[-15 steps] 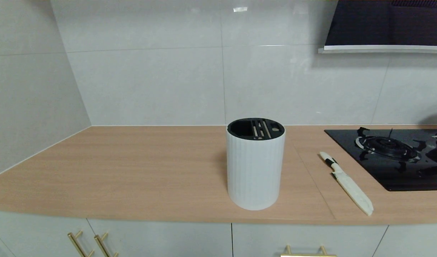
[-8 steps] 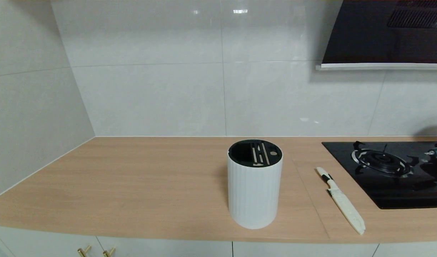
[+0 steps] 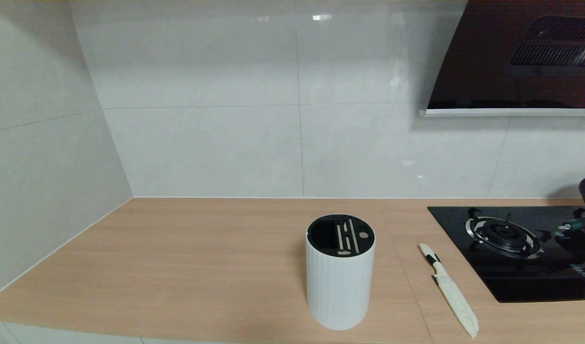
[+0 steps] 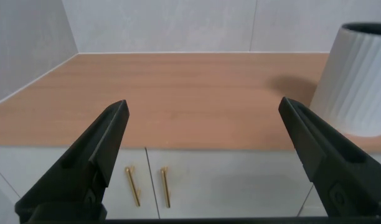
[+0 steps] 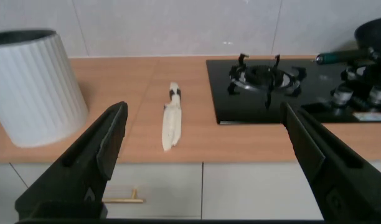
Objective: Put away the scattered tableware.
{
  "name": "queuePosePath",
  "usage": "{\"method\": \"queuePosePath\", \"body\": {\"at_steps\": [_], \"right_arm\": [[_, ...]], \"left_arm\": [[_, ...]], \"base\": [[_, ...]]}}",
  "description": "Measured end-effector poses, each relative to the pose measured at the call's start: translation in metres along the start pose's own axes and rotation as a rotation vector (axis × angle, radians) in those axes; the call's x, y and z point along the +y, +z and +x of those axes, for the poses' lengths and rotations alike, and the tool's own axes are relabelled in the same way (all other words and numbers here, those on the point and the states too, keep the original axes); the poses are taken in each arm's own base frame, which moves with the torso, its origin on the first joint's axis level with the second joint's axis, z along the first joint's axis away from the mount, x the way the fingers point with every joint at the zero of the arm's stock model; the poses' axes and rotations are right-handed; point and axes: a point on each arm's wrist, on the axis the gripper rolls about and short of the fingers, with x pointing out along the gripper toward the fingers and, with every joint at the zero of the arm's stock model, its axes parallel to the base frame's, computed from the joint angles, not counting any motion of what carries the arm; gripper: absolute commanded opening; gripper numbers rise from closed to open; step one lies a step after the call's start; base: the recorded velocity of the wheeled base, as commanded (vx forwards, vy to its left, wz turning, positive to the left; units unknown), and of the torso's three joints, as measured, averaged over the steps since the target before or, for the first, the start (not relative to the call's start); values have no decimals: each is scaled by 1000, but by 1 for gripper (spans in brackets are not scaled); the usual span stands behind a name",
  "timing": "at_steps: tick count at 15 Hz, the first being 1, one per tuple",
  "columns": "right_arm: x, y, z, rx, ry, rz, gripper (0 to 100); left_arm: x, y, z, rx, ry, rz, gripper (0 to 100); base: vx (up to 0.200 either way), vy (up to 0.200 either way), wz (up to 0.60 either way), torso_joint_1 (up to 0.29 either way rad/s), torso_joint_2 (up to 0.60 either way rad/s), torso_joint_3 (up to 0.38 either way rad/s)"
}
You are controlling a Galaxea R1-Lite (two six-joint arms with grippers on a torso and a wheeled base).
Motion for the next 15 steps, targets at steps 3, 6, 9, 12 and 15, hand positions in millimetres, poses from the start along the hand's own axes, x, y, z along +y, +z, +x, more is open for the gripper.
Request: {"method": "queuePosePath", "body": {"at_steps": [3, 6, 9, 12, 15], "right_arm": [[0, 0, 0, 0, 0, 0, 100], [0, 0, 0, 1, 0, 0, 100], [0, 0, 0, 1, 0, -1, 100], [0, 0, 0, 1, -1, 0, 100], [0, 0, 0, 1, -1, 0, 100]], "left_arm": [[0, 0, 0, -1, 1, 0, 100], [0, 0, 0, 0, 0, 0, 100], [0, 0, 0, 0, 0, 0, 100], [0, 0, 0, 0, 0, 1, 100], [0, 0, 0, 0, 0, 1, 100]], "base": [[0, 0, 0, 157, -321, -167], [0, 0, 0, 14, -20, -11], [0, 0, 0, 0, 0, 0], [0, 0, 0, 0, 0, 0], [0, 0, 0, 0, 0, 0]]}}
